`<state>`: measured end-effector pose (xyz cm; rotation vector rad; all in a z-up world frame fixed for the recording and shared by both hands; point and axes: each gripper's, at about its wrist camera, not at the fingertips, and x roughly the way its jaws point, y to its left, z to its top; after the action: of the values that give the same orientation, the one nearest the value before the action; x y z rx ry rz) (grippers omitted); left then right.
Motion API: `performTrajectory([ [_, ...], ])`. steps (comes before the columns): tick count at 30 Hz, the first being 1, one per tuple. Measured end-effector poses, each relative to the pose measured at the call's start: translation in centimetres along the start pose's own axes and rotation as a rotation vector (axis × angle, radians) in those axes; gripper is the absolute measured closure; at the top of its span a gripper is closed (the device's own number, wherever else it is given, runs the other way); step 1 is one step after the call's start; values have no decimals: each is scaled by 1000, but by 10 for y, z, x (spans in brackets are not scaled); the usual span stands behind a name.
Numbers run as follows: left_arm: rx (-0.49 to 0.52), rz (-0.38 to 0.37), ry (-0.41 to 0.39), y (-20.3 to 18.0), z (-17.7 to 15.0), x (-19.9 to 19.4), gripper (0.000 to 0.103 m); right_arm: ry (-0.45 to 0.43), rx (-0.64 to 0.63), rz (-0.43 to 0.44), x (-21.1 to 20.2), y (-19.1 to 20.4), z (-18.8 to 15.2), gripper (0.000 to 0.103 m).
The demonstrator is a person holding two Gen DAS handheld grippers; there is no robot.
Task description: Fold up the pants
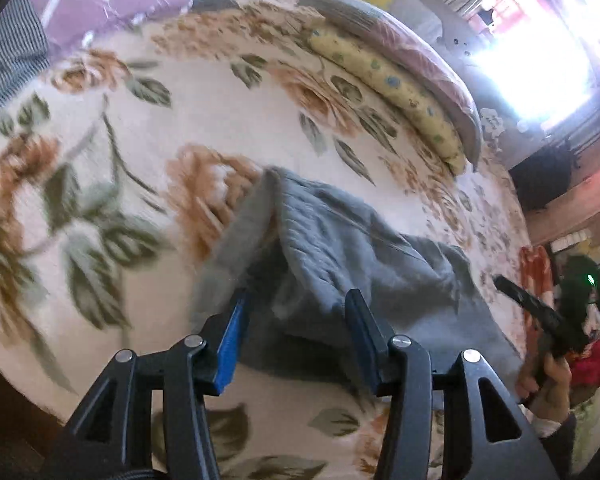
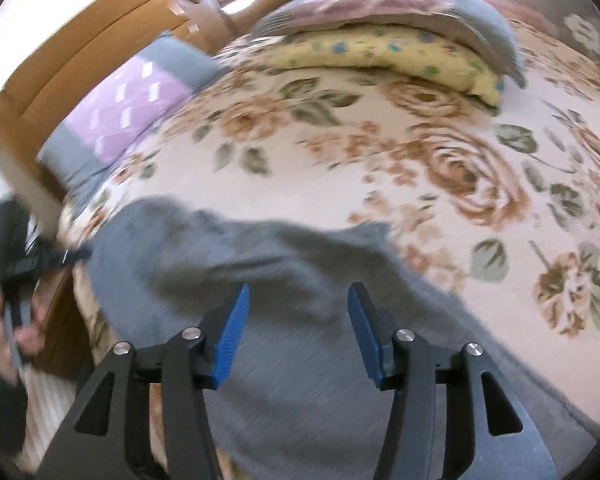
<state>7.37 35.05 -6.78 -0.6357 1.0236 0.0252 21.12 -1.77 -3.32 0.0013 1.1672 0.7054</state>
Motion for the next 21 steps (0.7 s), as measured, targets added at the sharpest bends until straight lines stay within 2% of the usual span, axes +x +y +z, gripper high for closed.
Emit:
performTrajectory([
  [3, 5, -25, -2, -6, 1, 1, 53, -17, 71, -18, 10, -20, 16, 49],
  [6, -7, -20, -11, -6, 2, -2, 53, -6, 138, -22, 28, -36, 32, 48],
  [8, -4, 11, 8, -1, -1, 8, 54, 27, 166, -28, 46, -43, 38, 47],
  [10, -25, 29, 38, 15, -9, 26, 65, 110, 198, -47, 72, -48, 37, 48],
  [11, -40, 18, 53, 23, -13, 32, 82, 151, 204, -45, 85, -50, 33, 50],
  [13, -59, -12, 45, 34, -19, 35, 87, 178, 173, -98, 97, -46, 26, 85],
  [14, -45, -15, 31, 33, -19, 31, 90, 162, 142, -120, 96, -43, 25, 85],
  [15, -17, 2, 13, 29, -17, 26, 91, 135, 131, -105, 91, -41, 28, 92],
  [18, 73, 46, -46, 14, -6, 12, 92, 48, 143, -90, 72, -42, 43, 93],
  [20, 128, 104, -32, 12, -8, 16, 92, 27, 162, -89, 70, -44, 49, 93],
  [21, 135, 120, -8, 16, -12, 22, 92, 45, 162, -95, 76, -45, 50, 93],
])
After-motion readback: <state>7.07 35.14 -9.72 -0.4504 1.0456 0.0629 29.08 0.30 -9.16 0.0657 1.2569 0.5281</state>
